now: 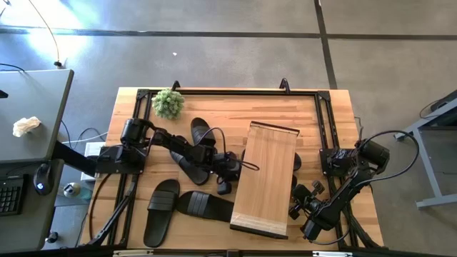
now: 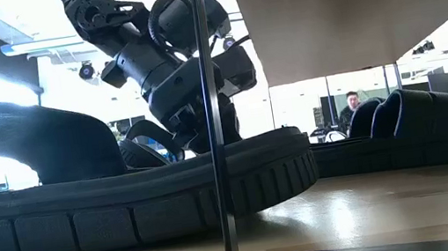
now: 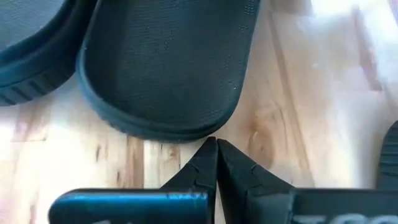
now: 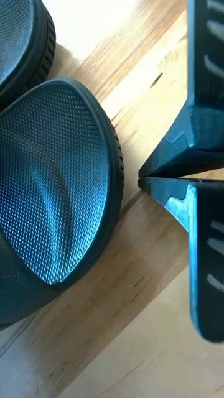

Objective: Pick and place slides into the shelf
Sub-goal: Put the black slide under the shelf, then put the black slide on the shelf

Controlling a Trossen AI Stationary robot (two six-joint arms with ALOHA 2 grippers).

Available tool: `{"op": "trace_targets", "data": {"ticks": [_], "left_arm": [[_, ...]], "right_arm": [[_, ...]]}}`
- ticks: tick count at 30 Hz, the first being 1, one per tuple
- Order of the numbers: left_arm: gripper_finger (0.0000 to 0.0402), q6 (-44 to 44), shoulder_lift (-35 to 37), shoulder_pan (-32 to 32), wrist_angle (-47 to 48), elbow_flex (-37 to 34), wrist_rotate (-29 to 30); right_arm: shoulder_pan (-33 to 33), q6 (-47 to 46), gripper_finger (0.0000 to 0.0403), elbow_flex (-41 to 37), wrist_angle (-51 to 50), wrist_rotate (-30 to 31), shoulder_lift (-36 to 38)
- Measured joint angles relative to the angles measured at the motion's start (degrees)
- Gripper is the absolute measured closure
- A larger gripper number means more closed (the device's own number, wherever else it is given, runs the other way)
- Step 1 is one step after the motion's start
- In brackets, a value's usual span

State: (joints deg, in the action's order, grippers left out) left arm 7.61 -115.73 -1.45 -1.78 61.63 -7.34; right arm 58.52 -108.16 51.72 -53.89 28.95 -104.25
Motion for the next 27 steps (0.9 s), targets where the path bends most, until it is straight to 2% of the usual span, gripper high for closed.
{"op": "trace_targets", "data": {"ticks": [9,14,20,27], "left_arm": [[0.0401,-7.1,3.7,0.0,9.4,-0.2,9.7],[0.0401,-7.4,5.2,0.0,16.5,-0.2,15.7],[0.0401,-7.2,9.1,-0.2,23.6,-0.5,17.3],[0.0399,-7.2,17.2,-1.7,28.8,-0.4,21.3]], "right_arm": [[0.0,0.1,0.0403,0.0,0.2,0.0,0.0],[0.0,0.1,0.0403,0.0,0.3,0.0,0.0],[0.0,0.1,0.0403,0.0,0.3,-0.2,0.0],[0.0,0.1,0.0403,0.0,0.3,-0.5,0.0]]}}
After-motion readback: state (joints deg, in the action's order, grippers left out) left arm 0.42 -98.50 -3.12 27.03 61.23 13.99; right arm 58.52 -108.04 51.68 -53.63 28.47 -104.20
